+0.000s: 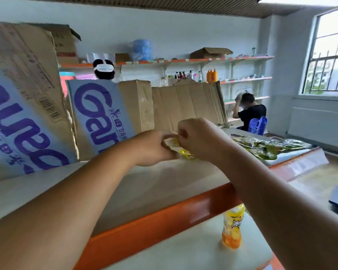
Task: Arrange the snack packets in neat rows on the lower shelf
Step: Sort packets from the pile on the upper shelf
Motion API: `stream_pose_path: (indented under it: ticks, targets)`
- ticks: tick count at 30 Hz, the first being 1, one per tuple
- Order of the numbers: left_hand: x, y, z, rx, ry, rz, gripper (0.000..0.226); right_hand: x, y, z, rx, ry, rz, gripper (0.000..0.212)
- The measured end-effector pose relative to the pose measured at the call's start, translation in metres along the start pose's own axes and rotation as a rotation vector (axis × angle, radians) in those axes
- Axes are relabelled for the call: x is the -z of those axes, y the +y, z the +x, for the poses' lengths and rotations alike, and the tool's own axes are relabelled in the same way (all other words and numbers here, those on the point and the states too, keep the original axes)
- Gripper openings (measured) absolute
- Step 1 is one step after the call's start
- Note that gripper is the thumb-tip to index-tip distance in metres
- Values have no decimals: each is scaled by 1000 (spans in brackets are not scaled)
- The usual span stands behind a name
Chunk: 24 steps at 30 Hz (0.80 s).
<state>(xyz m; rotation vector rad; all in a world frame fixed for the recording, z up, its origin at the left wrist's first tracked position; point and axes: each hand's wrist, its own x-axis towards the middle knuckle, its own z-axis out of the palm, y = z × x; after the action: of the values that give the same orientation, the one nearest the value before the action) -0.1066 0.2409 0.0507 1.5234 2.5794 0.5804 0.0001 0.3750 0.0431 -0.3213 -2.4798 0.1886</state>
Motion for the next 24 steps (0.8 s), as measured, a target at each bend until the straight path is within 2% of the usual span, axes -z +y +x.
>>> stream_pose_path:
  ticks: [3,4,7,10,11,14,15,17,20,22,24]
  targets:
    - [6,1,-2,-11,114,-92,39,5,-15,17,-69,40,220,10]
    - [8,1,-3,-4,136,-111,46,5,-19,22,-93,68,288,14]
    - [12,-1,-5,37,162,-130,90,0,-28,31,-200,80,506,23]
    - [13,-4,-5,91,159,-52,100,-7,-27,34,-370,-40,948,21]
    - [13,-5,-5,101,150,-31,100,-10,-23,36,-383,-56,953,20]
    - [14,-13,-5,162,101,82,100,-14,-7,44,-218,-69,427,19]
    - [14,-16,-6,178,71,138,101,-11,-3,46,-133,-121,255,20]
    - [13,-20,-8,206,26,211,101,-4,4,50,13,-332,-48,22]
    - [14,-22,-9,245,-24,278,96,3,6,47,95,-699,-485,32]
    - [14,-23,-8,265,-57,309,89,-1,9,44,136,-786,-613,37]
    - [14,-24,-8,277,-89,310,80,-4,15,43,120,-790,-563,41]
